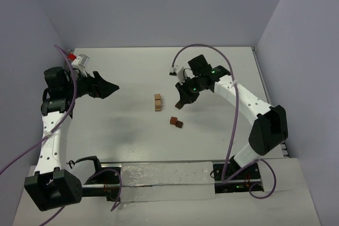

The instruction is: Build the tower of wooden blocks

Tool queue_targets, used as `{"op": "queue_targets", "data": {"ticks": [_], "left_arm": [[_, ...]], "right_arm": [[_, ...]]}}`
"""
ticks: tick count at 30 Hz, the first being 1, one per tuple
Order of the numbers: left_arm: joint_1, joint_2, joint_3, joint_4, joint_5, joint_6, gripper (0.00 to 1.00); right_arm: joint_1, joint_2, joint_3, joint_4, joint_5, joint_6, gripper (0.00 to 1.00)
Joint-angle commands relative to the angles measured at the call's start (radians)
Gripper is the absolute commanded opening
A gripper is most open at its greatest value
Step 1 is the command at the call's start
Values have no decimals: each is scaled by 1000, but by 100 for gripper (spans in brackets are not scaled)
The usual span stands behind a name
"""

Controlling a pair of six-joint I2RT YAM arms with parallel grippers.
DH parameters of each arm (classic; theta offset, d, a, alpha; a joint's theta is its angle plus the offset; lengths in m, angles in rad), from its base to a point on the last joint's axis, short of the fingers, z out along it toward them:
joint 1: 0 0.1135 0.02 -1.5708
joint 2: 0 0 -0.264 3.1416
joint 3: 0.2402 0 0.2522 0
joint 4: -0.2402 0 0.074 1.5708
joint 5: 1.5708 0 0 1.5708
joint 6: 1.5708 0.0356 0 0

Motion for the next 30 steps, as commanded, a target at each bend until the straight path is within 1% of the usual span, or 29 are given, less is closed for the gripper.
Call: {"op": "queue_targets", "data": {"ticks": [1,4,6,7,8,9,10,12,13,14,15,16,17,18,19,20,23,25,30], "left_arm": [[-111,-61,-33,137,-93,-16,95],[-202,-89,-84,206,-112,-47,94],[-234,-106,-108,256,-127,-56,94],[-254,-114,-119,279,-133,-56,94],[-306,-127,-131,313,-156,-44,94],[-340,-129,-133,319,-170,-36,94],[-403,-123,-133,321,-197,-29,93],[-479,-109,-138,326,-229,-16,92],[-515,-104,-146,338,-248,-8,91],[-550,-100,-157,355,-268,0,91],[-577,-96,-166,374,-280,8,91],[-612,-92,-178,406,-304,25,90],[-662,-94,-194,431,-334,37,90],[-702,-96,-205,451,-365,52,90],[-731,-96,-211,476,-408,82,90],[-768,-94,-216,494,-443,102,90],[-832,-81,-229,535,-524,129,90],[-844,-75,-234,558,-557,139,89],[-865,-59,-223,633,-584,153,87]], "right_arm": [[-95,-63,101,-43,-315,132,0],[-174,-63,106,36,-536,259,0],[-195,-61,74,107,-654,347,0],[-202,-61,57,210,-758,462,0],[-208,-67,15,338,-799,580,0],[-208,-73,-10,416,-830,647,0],[-208,-78,-67,492,-883,710,0],[-208,-108,-178,816,-929,980,0],[-208,-118,-239,1126,-940,1227,0],[-209,-121,-300,1483,-944,1527,0],[-208,-110,-331,1528,-940,1693,0],[-208,-85,-346,1873,-935,1870,0],[-209,-68,-353,2037,-930,1976,0],[-211,-54,-350,2118,-924,2048,0],[-213,-42,-345,2174,-920,2102,0],[-217,-36,-342,2192,-914,2123,0],[-222,-34,-339,2196,-901,2141,0],[-222,-35,-337,2202,-896,2152,0],[-221,-33,-344,2221,-890,2174,0]]}}
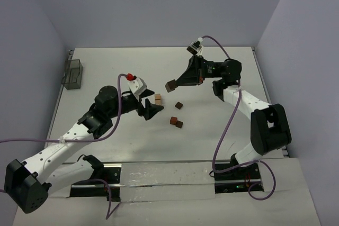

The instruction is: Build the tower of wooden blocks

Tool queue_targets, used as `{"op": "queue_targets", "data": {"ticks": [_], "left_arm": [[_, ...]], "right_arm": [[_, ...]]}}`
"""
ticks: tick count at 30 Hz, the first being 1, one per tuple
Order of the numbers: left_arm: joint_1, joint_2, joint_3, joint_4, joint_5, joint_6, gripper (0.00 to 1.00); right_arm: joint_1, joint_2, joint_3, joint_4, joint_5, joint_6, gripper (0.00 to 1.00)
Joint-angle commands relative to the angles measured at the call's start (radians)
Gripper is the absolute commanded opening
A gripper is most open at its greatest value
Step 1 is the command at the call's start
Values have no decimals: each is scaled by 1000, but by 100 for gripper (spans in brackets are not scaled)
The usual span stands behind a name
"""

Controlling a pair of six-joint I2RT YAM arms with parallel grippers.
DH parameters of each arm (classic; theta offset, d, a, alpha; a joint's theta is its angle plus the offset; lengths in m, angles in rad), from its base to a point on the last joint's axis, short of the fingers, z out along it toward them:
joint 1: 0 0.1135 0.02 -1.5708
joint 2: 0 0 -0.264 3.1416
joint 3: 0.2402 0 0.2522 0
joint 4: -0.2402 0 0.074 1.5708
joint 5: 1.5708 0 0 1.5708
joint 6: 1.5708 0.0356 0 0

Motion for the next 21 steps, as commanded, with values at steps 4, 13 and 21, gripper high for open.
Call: {"op": "queue_targets", "data": {"ticks": [4,13,21], "left_arm": [[-54,23,41,175,-108,121,85],[-96,54,94,198,-62,206,84],[-116,69,145,208,-68,213,86]], "right_arm": [[-1,-9,19,168,2,96,0],[10,-2,19,168,-1,99,0],[23,2,12,169,-4,95,0]]}}
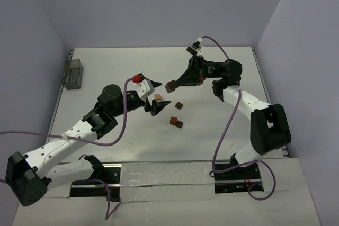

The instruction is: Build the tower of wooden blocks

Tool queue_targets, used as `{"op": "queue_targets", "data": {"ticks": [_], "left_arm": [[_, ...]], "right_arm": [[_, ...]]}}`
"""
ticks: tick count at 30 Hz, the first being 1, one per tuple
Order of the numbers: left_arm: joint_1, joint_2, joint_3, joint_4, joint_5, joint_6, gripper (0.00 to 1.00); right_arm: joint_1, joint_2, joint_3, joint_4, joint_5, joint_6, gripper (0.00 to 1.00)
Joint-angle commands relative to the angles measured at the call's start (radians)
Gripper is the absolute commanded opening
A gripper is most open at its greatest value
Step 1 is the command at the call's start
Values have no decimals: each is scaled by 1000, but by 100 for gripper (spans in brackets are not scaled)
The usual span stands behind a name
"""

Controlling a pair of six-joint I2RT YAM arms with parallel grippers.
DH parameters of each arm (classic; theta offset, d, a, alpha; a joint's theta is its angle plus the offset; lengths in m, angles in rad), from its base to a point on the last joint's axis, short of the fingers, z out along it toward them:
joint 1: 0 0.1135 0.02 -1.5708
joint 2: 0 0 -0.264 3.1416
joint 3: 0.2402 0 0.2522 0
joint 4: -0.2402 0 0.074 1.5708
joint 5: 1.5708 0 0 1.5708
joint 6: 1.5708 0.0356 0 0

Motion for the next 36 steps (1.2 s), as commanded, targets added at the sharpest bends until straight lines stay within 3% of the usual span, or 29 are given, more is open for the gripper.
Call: {"op": "queue_targets", "data": {"ticks": [1,8,17,20,22,24,28,29,33,36], "left_arm": [[-14,9,76,69,8,25,86],[-33,20,108,72,2,32,83],[-43,28,111,65,-19,48,58],[-43,27,110,45,-34,48,38],[-44,21,116,19,-37,46,16],[-43,14,117,-4,-55,36,2],[-43,-17,115,-78,-89,-16,0],[-43,-24,113,-93,-97,-29,0],[-42,-59,108,-224,-141,-128,0],[-40,-52,183,-385,-268,-270,0]], "right_arm": [[16,3,13,101,-1,1,0],[31,6,17,101,-3,4,0],[36,3,21,101,-4,9,0],[37,2,18,99,-6,10,0],[36,2,18,86,-7,7,3],[36,-5,18,32,-7,-19,29],[28,-23,22,-77,-2,-94,92],[25,-26,26,-86,-1,-106,99],[-18,-30,45,-110,11,-133,100],[-72,-37,55,-192,19,-207,100]]}}
